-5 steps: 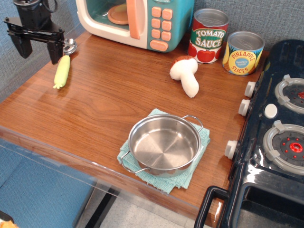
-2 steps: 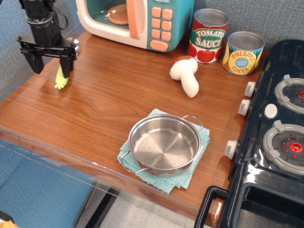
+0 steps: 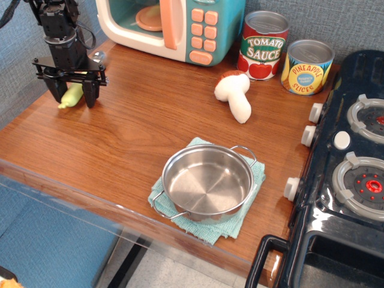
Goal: Move the spoon to the upper left of the pot
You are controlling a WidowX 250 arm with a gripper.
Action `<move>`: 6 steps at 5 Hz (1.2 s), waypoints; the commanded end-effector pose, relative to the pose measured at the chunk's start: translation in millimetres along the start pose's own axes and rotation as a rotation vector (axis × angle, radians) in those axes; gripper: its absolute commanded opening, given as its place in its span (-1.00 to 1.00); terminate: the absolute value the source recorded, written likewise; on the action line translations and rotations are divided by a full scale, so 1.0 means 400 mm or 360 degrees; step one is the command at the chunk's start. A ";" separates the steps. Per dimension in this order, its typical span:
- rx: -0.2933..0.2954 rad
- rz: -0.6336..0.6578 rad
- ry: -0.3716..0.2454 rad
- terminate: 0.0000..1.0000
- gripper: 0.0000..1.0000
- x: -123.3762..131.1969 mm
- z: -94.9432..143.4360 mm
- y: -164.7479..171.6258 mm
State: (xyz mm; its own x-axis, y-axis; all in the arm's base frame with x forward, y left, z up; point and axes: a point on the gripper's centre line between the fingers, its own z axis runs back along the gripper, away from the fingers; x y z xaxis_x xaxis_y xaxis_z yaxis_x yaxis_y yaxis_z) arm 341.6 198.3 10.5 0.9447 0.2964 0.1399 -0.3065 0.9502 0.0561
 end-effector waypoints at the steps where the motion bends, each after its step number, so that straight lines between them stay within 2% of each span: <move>1: -0.0005 0.0015 -0.0067 -1.00 -1.00 -0.010 0.038 0.009; 2: 0.0014 -0.0042 -0.0121 -1.00 -1.00 -0.008 0.096 -0.041; 3: 0.0029 -0.0152 -0.0212 -1.00 -1.00 -0.007 0.149 -0.171; 5: -0.0005 -0.0432 -0.0212 -1.00 -1.00 -0.049 0.129 -0.406; 6: -0.0028 -0.0480 -0.0158 -1.00 -1.00 -0.072 0.100 -0.442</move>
State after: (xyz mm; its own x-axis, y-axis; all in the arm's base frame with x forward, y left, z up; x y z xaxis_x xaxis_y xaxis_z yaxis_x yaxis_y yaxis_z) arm 363.6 20.7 21.4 0.9859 -0.0031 0.1670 -0.0122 0.9958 0.0904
